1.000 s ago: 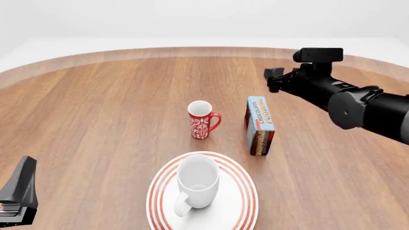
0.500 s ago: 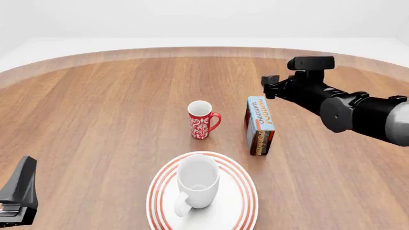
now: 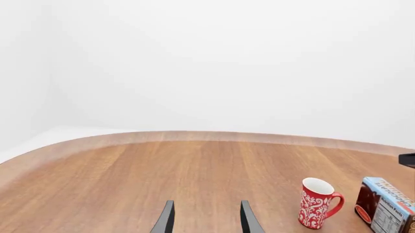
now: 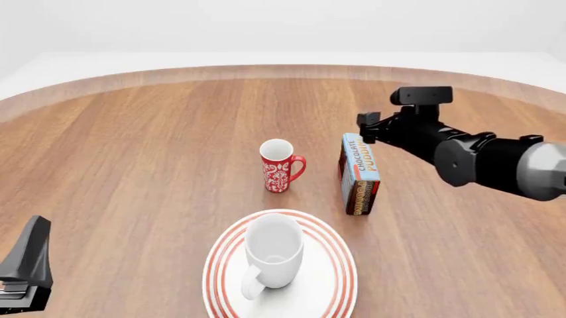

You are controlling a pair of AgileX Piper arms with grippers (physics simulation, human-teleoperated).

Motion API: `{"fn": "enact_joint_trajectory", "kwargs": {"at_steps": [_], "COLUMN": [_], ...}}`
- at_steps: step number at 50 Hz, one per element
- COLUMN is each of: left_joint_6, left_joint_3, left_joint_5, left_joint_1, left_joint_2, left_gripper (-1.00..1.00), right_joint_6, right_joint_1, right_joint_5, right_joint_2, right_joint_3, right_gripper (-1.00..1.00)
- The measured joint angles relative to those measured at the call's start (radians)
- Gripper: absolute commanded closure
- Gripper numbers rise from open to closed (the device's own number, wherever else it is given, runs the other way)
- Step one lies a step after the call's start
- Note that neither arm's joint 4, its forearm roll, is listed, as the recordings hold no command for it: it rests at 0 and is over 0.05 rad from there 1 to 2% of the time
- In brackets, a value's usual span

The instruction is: Pick up the white mug and put it on the plate, and put the chocolate pudding to the right of the plate.

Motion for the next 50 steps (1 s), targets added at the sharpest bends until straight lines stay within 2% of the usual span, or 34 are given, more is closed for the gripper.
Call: {"fn": "enact_joint_trajectory", "kwargs": {"at_steps": [50], "left_joint_6": [0.0], "left_joint_3": [0.0], "left_joint_5": [0.0], "left_joint_1": [0.0], "left_joint_2": [0.0], "left_gripper": [-1.0], "right_joint_6": [-0.012], "right_joint_1": [0.013], "right_joint_5": [-0.027], "right_joint_2": [0.079], "right_joint_3": [0.007], "right_gripper": [-1.0]}}
